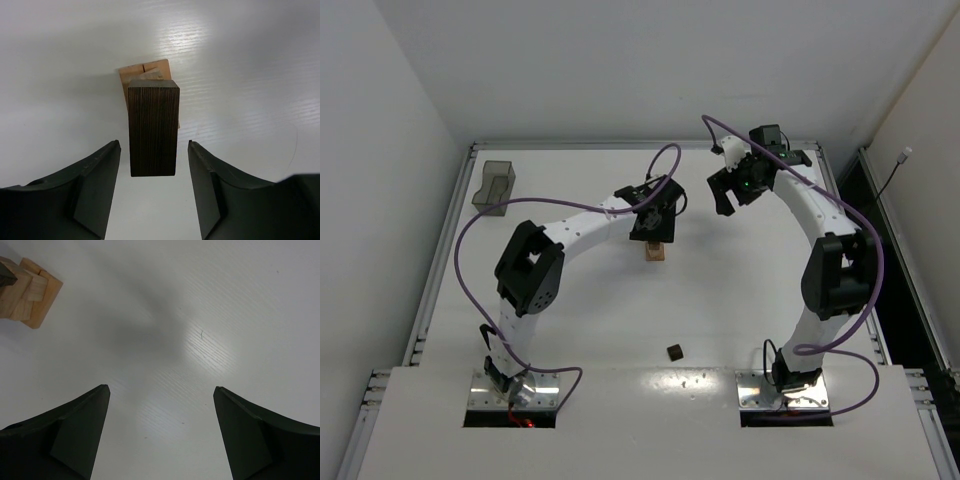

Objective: Build the wood block tower

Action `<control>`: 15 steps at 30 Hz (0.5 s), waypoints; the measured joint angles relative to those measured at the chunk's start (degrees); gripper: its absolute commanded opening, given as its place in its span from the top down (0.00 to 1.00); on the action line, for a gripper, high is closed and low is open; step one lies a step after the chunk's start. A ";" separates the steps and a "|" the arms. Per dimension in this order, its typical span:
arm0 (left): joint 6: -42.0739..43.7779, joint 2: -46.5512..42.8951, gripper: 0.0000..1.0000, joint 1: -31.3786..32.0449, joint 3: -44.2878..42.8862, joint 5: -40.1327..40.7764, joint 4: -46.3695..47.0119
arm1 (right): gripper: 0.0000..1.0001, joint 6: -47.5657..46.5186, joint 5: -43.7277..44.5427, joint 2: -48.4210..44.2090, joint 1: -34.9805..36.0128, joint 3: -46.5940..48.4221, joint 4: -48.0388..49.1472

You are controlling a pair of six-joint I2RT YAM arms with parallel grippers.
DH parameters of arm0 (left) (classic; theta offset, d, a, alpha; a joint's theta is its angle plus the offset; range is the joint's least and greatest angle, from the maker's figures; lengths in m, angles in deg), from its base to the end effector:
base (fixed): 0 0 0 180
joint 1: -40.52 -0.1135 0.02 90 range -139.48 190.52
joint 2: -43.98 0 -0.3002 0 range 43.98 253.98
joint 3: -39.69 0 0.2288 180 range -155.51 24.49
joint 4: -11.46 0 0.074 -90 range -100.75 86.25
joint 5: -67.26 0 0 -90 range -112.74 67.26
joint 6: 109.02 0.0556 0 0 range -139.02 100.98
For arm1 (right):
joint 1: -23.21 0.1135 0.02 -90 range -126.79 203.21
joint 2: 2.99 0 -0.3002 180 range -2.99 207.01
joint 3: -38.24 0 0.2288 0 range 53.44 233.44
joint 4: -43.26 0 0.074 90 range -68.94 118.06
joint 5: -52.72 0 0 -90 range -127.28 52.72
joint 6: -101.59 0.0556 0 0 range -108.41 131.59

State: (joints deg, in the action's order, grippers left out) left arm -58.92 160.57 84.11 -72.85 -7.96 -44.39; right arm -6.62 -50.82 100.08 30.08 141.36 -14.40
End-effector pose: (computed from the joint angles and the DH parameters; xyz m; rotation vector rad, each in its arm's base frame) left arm 0.3333 -0.2977 0.2553 -0.0068 2.5761 -0.2118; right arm 0.3810 0.0590 0.2980 -0.6390 2.4683 0.2279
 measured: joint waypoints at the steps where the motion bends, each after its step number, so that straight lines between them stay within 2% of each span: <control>1: 0.11 0.00 0.45 0.00 0.00 0.02 0.00 | 0.18 0.00 -0.02 0.00 0.00 0.00 0.00; 4: 0.39 0.00 0.33 0.00 0.00 0.04 0.00 | 0.18 0.00 -0.02 0.00 0.00 0.00 0.00; 8: 1.09 0.02 0.26 0.00 0.00 -0.46 0.48 | 0.18 0.00 -0.07 0.00 0.00 0.00 0.00; 15: 3.93 0.00 0.25 0.48 -2.49 -1.40 1.64 | 0.18 0.02 -0.11 0.00 0.00 0.00 0.00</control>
State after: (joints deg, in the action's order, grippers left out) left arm -54.98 160.57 84.59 -75.34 -9.35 -42.75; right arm -6.60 -50.93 100.08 30.08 141.36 -14.40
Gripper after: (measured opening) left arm 0.751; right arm 0.817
